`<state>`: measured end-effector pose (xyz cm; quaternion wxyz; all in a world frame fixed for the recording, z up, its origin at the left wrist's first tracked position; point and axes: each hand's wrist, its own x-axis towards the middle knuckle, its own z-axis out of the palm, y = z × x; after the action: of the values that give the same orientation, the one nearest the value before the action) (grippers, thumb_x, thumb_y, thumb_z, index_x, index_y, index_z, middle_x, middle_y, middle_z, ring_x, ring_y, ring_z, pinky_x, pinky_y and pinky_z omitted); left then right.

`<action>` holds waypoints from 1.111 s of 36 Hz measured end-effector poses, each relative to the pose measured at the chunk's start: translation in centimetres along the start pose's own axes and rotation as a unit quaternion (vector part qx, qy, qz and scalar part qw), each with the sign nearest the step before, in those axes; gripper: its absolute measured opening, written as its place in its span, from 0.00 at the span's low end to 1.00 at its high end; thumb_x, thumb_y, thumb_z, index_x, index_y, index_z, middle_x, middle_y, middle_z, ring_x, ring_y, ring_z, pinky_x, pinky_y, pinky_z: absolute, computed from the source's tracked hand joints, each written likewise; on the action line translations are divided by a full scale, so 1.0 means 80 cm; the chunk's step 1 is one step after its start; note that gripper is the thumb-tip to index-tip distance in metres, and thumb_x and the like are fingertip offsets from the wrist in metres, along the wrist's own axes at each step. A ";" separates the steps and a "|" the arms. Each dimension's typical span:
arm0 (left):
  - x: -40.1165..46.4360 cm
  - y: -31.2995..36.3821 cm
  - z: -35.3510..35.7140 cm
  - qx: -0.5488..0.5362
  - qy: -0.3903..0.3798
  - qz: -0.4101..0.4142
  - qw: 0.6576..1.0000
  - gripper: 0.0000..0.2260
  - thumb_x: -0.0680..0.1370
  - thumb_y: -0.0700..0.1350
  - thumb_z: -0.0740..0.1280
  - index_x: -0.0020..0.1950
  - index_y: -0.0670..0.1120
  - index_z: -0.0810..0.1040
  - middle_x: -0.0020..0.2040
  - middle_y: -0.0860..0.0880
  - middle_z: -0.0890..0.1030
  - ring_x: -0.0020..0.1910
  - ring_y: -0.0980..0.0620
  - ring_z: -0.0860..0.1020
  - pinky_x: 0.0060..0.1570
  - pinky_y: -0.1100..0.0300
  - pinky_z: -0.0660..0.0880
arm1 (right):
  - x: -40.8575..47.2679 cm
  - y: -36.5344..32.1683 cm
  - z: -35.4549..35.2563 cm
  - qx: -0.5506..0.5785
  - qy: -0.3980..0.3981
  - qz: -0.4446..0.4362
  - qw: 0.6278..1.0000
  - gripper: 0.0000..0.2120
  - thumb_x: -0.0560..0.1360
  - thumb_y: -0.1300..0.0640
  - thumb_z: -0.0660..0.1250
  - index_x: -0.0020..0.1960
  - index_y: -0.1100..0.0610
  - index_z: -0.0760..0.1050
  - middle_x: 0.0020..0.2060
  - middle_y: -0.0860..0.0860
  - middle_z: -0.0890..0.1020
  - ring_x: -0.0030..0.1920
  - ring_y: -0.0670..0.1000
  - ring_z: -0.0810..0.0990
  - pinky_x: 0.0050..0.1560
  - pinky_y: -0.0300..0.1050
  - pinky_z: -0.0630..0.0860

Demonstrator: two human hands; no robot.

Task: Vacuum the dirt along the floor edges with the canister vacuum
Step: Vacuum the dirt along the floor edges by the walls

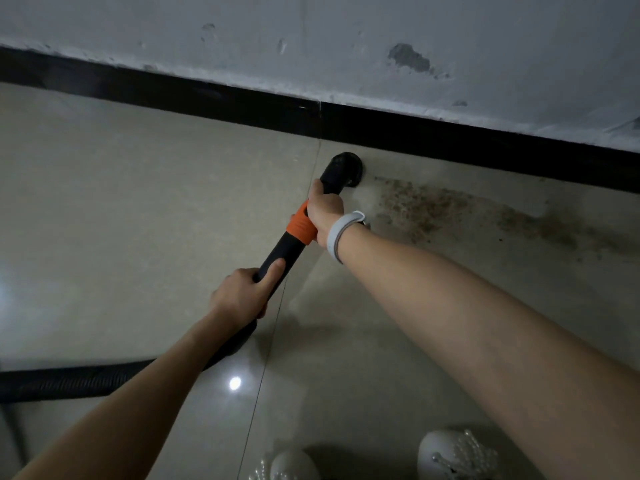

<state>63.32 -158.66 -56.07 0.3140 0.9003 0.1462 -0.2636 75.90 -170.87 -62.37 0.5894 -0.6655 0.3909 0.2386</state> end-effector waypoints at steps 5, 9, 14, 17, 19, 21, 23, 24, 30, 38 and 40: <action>-0.014 0.006 0.003 0.058 -0.021 0.026 0.998 0.26 0.78 0.65 0.54 0.32 0.46 0.74 0.27 0.48 0.80 0.25 0.51 0.77 0.36 0.58 0.73 | -0.059 -0.001 -0.042 0.083 -0.014 0.019 0.996 0.29 0.80 0.39 0.54 0.67 0.63 0.67 0.59 0.58 0.78 0.58 0.60 0.79 0.63 0.57 0.74; -0.039 0.002 0.013 0.117 -0.058 0.044 0.991 0.24 0.78 0.64 0.55 0.33 0.48 0.73 0.30 0.48 0.80 0.28 0.50 0.78 0.38 0.57 0.75 | -0.084 0.037 -0.074 0.132 -0.029 0.041 0.990 0.26 0.81 0.40 0.55 0.65 0.61 0.66 0.45 0.56 0.81 0.48 0.56 0.83 0.59 0.55 0.78; -0.061 -0.014 0.024 0.127 -0.072 0.049 0.988 0.23 0.78 0.64 0.55 0.35 0.48 0.74 0.29 0.50 0.80 0.28 0.51 0.78 0.36 0.58 0.74 | -0.105 0.066 -0.081 0.151 -0.023 0.058 0.986 0.28 0.79 0.37 0.55 0.64 0.61 0.67 0.43 0.56 0.81 0.47 0.57 0.83 0.58 0.55 0.79; -0.066 -0.017 0.024 0.114 -0.075 0.049 0.989 0.23 0.77 0.64 0.55 0.35 0.48 0.74 0.28 0.50 0.80 0.26 0.53 0.77 0.35 0.60 0.74 | -0.106 0.072 -0.076 0.142 -0.017 0.070 0.987 0.30 0.77 0.35 0.55 0.64 0.60 0.67 0.49 0.58 0.81 0.53 0.58 0.82 0.60 0.55 0.77; -0.069 -0.016 0.023 0.114 -0.074 0.050 0.989 0.24 0.77 0.64 0.55 0.36 0.48 0.75 0.28 0.49 0.80 0.26 0.53 0.77 0.35 0.60 0.74 | -0.103 0.075 -0.075 0.145 -0.013 0.066 0.987 0.29 0.78 0.35 0.55 0.63 0.60 0.68 0.49 0.58 0.81 0.52 0.58 0.82 0.59 0.56 0.77; -0.071 -0.013 0.025 0.119 -0.073 0.052 0.989 0.24 0.77 0.65 0.55 0.37 0.47 0.75 0.29 0.49 0.81 0.27 0.52 0.78 0.35 0.60 0.74 | -0.108 0.073 -0.081 0.128 -0.011 0.058 0.990 0.32 0.77 0.34 0.55 0.65 0.60 0.68 0.51 0.58 0.81 0.51 0.59 0.82 0.59 0.56 0.77; -0.073 -0.008 0.027 0.127 -0.071 0.056 0.988 0.24 0.77 0.65 0.54 0.37 0.48 0.75 0.30 0.49 0.81 0.27 0.52 0.78 0.35 0.60 0.74 | -0.112 0.072 -0.090 0.141 -0.020 0.057 0.988 0.28 0.78 0.36 0.55 0.60 0.60 0.70 0.47 0.58 0.81 0.50 0.57 0.82 0.59 0.55 0.77; -0.075 -0.006 0.029 0.132 -0.072 0.059 0.987 0.24 0.77 0.65 0.54 0.37 0.48 0.75 0.30 0.49 0.81 0.27 0.53 0.77 0.34 0.61 0.73 | -0.117 0.071 -0.097 0.153 -0.026 0.060 0.986 0.25 0.79 0.37 0.55 0.56 0.60 0.70 0.44 0.57 0.81 0.48 0.56 0.82 0.59 0.54 0.77; -0.079 0.024 0.051 0.160 -0.105 0.072 0.979 0.24 0.77 0.66 0.54 0.40 0.48 0.75 0.31 0.49 0.80 0.28 0.52 0.77 0.35 0.60 0.74 | -0.114 0.083 -0.141 0.164 -0.015 0.070 0.984 0.27 0.79 0.38 0.55 0.62 0.60 0.69 0.51 0.59 0.82 0.50 0.58 0.83 0.59 0.57 0.78; -0.077 0.082 0.094 0.204 -0.139 0.120 0.962 0.23 0.77 0.68 0.52 0.41 0.51 0.74 0.31 0.52 0.78 0.29 0.54 0.77 0.35 0.61 0.73 | -0.101 0.095 -0.224 0.204 0.032 0.082 0.975 0.21 0.80 0.40 0.56 0.55 0.59 0.68 0.50 0.58 0.81 0.52 0.57 0.82 0.58 0.56 0.78; -0.076 0.095 0.106 0.215 -0.147 0.129 0.957 0.22 0.76 0.68 0.52 0.40 0.52 0.73 0.31 0.52 0.78 0.29 0.54 0.76 0.34 0.62 0.72 | -0.100 0.100 -0.244 0.216 0.042 0.083 0.972 0.21 0.81 0.41 0.56 0.53 0.60 0.69 0.46 0.57 0.81 0.50 0.57 0.83 0.58 0.56 0.78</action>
<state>58.34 -170.53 -54.52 0.1624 0.9092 -0.0791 -0.3751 62.08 -187.91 -57.20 0.6804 -0.4973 0.5111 0.1686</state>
